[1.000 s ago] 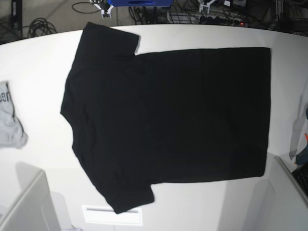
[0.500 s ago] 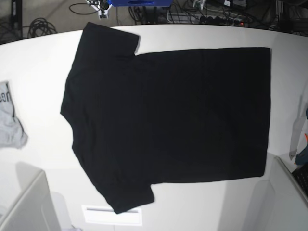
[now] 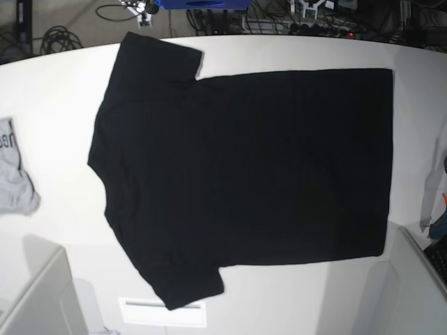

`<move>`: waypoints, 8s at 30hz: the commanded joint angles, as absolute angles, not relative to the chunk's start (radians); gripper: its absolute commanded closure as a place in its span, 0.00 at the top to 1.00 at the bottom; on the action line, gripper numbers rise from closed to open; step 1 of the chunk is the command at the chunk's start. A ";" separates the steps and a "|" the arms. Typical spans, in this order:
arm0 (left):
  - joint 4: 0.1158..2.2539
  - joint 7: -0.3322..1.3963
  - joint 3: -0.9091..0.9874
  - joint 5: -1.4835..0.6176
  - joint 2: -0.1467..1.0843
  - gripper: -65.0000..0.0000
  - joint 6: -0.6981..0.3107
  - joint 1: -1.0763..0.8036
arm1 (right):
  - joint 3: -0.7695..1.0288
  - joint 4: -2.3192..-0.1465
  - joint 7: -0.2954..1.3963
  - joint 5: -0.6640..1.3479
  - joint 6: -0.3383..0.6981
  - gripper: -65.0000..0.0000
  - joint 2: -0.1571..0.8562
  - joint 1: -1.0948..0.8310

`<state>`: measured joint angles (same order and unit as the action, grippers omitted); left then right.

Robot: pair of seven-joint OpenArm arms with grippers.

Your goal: Fold the T-shirt properly

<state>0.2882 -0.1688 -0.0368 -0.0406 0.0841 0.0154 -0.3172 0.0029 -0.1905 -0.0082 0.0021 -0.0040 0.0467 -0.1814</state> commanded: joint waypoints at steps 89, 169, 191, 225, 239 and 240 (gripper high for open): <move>1.595 0.234 0.601 -0.684 0.157 0.41 -0.173 -0.719 | 0.538 -1.649 0.805 0.627 0.527 0.00 -0.039 -0.538; 1.753 0.837 0.780 -0.464 0.104 0.00 -0.124 -0.068 | 0.481 -1.326 1.081 0.582 0.294 0.00 0.096 0.308; 1.682 0.829 0.684 -0.341 0.137 0.67 -0.124 0.045 | 0.587 -1.351 1.013 0.591 0.294 0.49 0.090 0.292; 1.394 0.716 0.766 -0.556 0.136 0.69 -0.130 -0.064 | 0.722 -1.461 0.817 0.587 0.291 0.55 -0.105 -0.051; 1.277 0.714 0.757 -0.555 0.139 0.00 -0.130 0.008 | 0.792 -1.300 0.737 0.584 0.291 0.33 -0.073 0.025; 1.277 0.716 0.757 -0.555 0.139 0.00 -0.130 0.008 | 0.792 -1.294 0.728 0.584 0.291 0.23 -0.067 0.027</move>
<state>1.2758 0.6754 0.7612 -0.5732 0.1356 -0.1356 0.0063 0.7921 -1.2926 0.6952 0.6201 0.3111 -0.0723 0.0238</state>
